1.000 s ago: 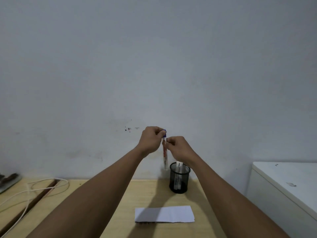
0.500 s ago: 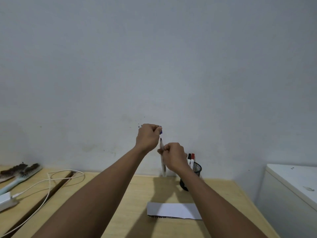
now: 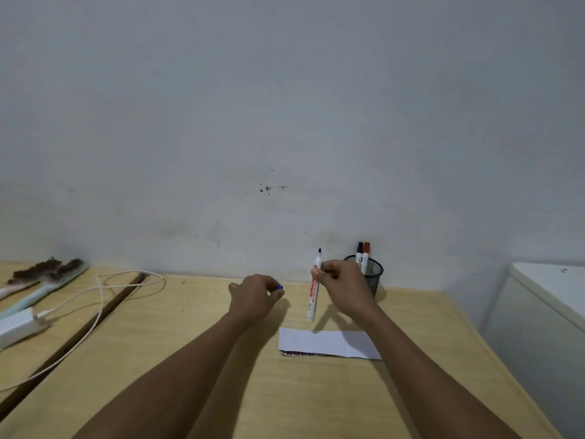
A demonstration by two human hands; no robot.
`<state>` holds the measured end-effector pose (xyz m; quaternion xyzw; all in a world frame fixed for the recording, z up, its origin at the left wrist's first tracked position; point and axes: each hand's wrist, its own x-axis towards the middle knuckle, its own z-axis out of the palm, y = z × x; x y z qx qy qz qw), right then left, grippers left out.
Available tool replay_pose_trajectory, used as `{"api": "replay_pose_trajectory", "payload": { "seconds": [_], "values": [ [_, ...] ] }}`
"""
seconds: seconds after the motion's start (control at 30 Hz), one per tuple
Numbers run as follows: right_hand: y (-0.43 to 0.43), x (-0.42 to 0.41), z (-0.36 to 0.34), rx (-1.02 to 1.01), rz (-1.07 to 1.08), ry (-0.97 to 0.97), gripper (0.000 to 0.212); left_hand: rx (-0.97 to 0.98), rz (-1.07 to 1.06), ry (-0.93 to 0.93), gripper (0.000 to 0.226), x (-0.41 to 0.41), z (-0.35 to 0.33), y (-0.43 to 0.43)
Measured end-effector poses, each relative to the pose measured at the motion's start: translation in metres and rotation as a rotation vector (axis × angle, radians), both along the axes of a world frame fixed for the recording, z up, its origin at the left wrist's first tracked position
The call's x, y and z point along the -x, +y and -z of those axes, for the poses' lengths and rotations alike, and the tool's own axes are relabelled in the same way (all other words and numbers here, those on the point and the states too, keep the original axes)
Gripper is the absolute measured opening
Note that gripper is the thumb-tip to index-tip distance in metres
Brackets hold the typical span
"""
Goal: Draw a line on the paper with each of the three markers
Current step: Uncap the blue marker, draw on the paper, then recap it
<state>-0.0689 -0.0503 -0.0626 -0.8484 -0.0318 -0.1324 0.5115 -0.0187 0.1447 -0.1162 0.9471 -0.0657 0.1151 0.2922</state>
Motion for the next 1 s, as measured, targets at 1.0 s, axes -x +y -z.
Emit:
{"api": "replay_pose_trajectory", "payload": {
  "seconds": [1.0],
  "values": [
    [0.043, 0.011, 0.063, -0.357, -0.197, 0.197, 0.013, 0.003, 0.183, 0.04, 0.033, 0.058, 0.042, 0.03]
  ]
}}
